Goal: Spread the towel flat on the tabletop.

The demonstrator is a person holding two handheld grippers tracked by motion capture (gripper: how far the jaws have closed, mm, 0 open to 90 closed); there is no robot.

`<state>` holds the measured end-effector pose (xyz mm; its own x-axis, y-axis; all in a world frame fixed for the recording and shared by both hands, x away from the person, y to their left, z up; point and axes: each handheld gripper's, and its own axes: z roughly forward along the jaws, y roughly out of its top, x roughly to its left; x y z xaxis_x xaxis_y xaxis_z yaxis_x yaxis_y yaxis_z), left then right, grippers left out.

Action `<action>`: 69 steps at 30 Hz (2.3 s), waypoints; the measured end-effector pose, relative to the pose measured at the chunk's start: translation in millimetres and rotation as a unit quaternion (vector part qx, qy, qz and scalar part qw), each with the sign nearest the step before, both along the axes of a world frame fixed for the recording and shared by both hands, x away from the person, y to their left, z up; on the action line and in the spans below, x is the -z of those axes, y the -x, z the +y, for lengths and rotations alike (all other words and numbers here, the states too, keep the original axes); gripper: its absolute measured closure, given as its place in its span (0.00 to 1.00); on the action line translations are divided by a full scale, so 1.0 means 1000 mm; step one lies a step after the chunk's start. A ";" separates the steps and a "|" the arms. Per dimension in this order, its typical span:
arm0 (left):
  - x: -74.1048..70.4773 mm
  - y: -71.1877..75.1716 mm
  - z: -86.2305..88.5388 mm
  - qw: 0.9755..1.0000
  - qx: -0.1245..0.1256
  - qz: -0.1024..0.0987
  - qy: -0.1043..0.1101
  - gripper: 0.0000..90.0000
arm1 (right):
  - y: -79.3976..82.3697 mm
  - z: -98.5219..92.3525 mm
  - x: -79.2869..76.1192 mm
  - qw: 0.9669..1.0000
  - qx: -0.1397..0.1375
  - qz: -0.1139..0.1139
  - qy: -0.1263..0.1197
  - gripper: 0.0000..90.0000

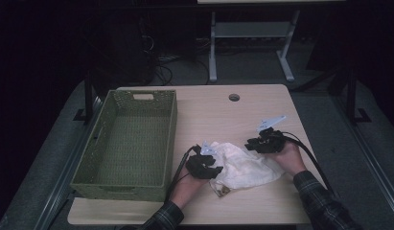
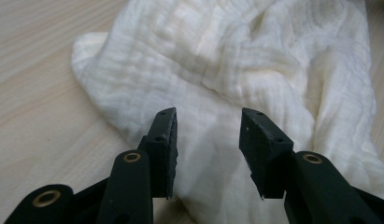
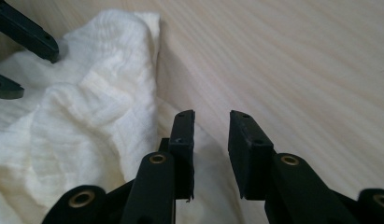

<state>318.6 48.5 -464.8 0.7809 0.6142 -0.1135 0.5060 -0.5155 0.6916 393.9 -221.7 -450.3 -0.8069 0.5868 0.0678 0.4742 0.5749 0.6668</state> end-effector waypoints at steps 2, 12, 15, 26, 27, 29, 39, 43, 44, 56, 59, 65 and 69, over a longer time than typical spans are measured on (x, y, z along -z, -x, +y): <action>0.000 0.000 0.000 1.000 0.005 -0.006 -0.007 0.62 | -0.001 0.005 0.005 1.000 -0.002 0.006 0.019 0.79; 0.001 0.001 0.001 1.000 0.005 -0.009 -0.006 0.63 | 0.002 0.002 0.001 1.000 0.004 -0.014 0.026 0.98; 0.001 0.001 0.001 1.000 0.004 -0.008 -0.007 0.63 | 0.004 -0.006 -0.007 0.999 0.016 -0.028 0.020 0.99; 0.001 0.001 0.005 1.000 0.002 -0.008 -0.009 0.63 | 0.011 -0.060 -0.022 0.994 0.098 -0.053 0.011 0.99; 0.001 0.001 0.005 1.000 0.002 -0.008 -0.009 0.63 | 0.012 -0.065 -0.023 0.993 0.111 -0.048 0.007 0.99; 0.001 0.001 0.006 1.000 0.000 -0.006 -0.007 0.63 | 0.014 -0.077 -0.022 0.991 0.127 -0.045 0.006 0.99; 0.001 0.002 0.006 1.000 0.000 -0.007 -0.009 0.63 | 0.040 -0.095 -0.014 0.991 0.132 -0.006 0.020 0.98; 0.001 0.002 0.005 1.000 0.001 -0.009 -0.012 0.63 | 0.042 -0.089 -0.024 0.993 0.114 -0.021 -0.003 0.88; 0.001 0.001 0.005 1.000 0.002 -0.010 -0.012 0.63 | 0.040 -0.086 -0.028 0.993 0.113 -0.023 -0.015 0.86; 0.000 0.001 0.005 1.000 0.003 -0.009 -0.014 0.62 | -0.010 -0.042 -0.014 0.997 0.070 0.002 -0.024 0.82; 0.000 0.001 0.005 1.000 0.003 -0.011 -0.014 0.62 | -0.008 -0.035 -0.008 0.998 0.052 0.015 -0.018 0.82; -0.001 0.001 0.004 1.000 0.001 -0.010 -0.013 0.61 | 0.007 -0.030 -0.006 0.999 0.022 0.025 -0.015 0.92; -0.005 0.001 0.006 1.000 -0.006 -0.018 -0.006 0.61 | 0.022 -0.026 -0.001 1.000 -0.002 0.029 -0.003 0.99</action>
